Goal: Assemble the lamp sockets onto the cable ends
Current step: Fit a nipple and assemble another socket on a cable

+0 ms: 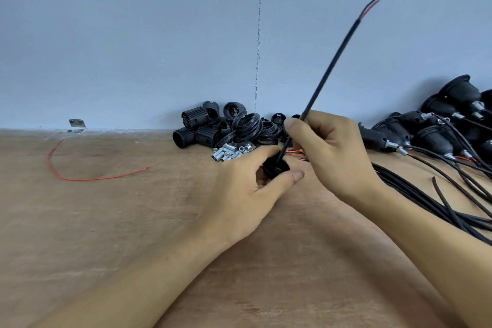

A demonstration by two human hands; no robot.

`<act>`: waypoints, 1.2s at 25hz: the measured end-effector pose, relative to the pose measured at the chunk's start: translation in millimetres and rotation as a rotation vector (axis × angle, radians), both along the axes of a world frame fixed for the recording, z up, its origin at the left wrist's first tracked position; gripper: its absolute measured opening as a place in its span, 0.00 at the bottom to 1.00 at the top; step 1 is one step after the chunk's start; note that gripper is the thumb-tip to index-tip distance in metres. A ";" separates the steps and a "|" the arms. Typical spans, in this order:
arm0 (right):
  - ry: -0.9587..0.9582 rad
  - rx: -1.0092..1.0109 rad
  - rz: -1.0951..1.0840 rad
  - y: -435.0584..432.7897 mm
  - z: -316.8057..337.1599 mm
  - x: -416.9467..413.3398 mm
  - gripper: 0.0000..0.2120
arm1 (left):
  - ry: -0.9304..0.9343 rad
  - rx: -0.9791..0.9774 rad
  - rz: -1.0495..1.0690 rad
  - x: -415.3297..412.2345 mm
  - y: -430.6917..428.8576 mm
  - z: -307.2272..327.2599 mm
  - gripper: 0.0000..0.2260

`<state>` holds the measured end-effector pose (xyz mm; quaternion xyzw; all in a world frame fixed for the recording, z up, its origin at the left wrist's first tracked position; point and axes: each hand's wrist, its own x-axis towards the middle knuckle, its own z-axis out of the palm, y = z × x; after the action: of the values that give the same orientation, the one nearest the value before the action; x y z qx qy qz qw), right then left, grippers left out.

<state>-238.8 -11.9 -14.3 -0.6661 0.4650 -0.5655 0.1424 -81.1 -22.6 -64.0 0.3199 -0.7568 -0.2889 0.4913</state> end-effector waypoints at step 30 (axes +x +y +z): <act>0.789 0.615 -0.524 -23.4 18.2 -71.8 0.06 | 0.584 0.495 0.240 9.6 -37.8 -2.2 0.15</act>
<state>-310.7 -35.2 3.9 -0.6172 0.7762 -0.1285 -0.0002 -71.5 -60.4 -66.2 0.4191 -0.4501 -0.4819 0.6242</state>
